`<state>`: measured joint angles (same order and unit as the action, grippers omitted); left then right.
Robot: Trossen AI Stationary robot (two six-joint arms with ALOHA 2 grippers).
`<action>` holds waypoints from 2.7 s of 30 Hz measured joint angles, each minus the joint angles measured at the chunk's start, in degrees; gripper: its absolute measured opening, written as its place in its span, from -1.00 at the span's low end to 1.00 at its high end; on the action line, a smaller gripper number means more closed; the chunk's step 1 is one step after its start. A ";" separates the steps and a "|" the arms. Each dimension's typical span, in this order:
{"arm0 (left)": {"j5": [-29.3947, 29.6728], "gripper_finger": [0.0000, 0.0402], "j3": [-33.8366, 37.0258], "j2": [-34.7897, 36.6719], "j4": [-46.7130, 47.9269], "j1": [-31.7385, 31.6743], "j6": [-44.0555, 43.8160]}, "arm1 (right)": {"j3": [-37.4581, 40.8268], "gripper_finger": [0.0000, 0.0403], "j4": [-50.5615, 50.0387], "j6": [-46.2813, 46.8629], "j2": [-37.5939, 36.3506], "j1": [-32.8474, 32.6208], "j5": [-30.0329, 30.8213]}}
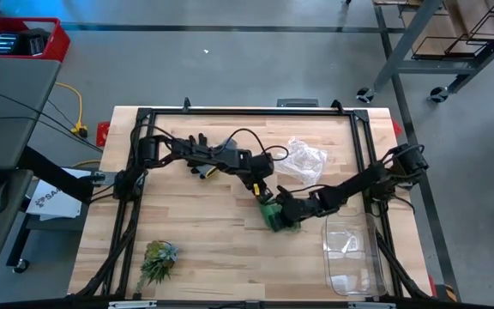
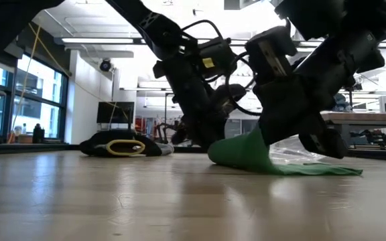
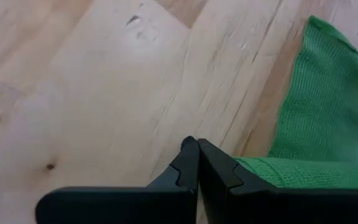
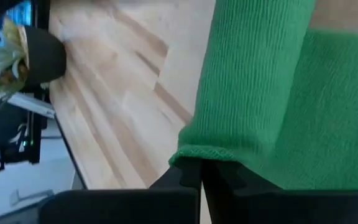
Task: Roll bandage
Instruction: Roll the green bandage
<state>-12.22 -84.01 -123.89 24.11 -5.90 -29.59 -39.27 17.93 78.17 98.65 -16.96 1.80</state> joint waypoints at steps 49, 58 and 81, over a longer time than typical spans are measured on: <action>8.86 -1.00 5.46 7.18 -12.60 8.34 18.07 | -0.02 -1.00 -25.64 5.55 -11.52 -0.01 -0.19; 10.50 -1.00 5.48 6.04 -13.79 9.28 19.25 | -0.02 -1.00 -19.41 5.52 -5.12 0.66 -0.06; 10.79 -1.00 5.29 6.90 -1.09 14.63 24.90 | -0.26 -1.00 -27.48 11.03 -5.20 1.22 0.11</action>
<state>-1.43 -78.72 -116.99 23.02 8.73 -4.68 -39.53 -9.54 89.20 93.45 -15.75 1.91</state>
